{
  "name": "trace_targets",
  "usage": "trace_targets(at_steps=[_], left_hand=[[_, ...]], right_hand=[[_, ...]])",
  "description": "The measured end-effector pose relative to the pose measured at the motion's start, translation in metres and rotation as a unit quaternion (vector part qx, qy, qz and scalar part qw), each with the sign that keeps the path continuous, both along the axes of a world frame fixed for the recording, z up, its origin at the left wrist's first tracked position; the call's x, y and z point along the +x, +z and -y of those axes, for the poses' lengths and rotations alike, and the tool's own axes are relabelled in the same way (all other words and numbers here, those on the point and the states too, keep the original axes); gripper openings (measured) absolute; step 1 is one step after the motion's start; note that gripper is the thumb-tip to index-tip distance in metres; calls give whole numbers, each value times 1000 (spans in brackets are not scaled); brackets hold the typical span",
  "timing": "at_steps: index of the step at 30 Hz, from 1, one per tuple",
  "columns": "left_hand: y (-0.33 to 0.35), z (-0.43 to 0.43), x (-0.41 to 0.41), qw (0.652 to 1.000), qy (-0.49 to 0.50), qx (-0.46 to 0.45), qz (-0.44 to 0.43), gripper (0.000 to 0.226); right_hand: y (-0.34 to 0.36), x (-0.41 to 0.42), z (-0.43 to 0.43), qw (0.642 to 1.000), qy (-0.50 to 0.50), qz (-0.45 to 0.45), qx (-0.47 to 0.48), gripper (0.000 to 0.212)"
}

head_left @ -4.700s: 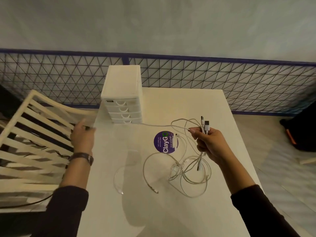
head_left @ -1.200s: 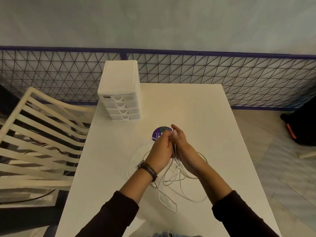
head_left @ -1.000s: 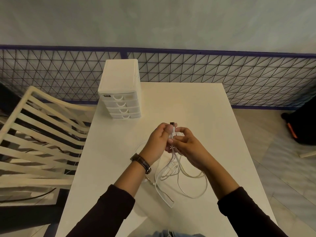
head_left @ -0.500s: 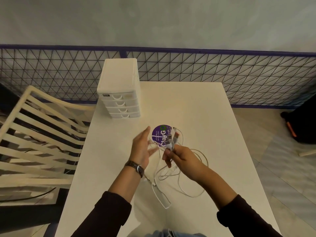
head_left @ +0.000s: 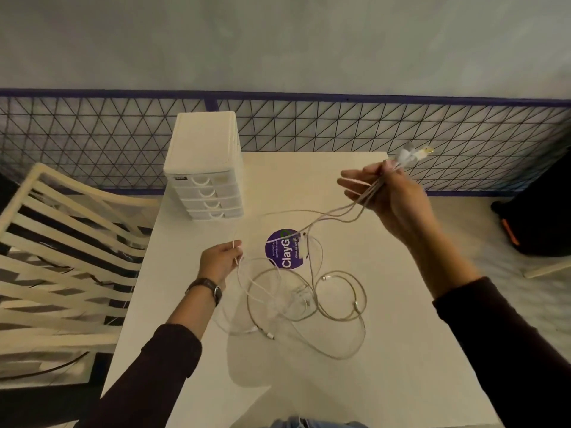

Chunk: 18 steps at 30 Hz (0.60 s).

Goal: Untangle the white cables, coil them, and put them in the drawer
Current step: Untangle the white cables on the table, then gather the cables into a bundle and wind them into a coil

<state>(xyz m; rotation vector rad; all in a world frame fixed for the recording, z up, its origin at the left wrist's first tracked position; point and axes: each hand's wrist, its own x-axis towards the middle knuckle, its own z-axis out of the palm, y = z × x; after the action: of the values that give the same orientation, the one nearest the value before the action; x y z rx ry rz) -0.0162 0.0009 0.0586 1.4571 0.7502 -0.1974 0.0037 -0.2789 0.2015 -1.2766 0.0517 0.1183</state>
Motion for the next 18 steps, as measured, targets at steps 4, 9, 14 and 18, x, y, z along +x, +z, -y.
trace_targets(at_steps=[4,9,14,18], left_hand=[[-3,-6,10,984,-88,145,-51,68],[54,48,15,936,-171,219,217,56],[130,92,20,898,-304,-23,318,55],[150,106,26,868,-422,-67,253,62]], right_hand=[[35,22,10,987,-2,-9,159,40],[37,24,-14,972,55,-44,223,40],[36,14,-45,967,96,-63,229,38],[56,24,-56,955,75,-53,283,37]])
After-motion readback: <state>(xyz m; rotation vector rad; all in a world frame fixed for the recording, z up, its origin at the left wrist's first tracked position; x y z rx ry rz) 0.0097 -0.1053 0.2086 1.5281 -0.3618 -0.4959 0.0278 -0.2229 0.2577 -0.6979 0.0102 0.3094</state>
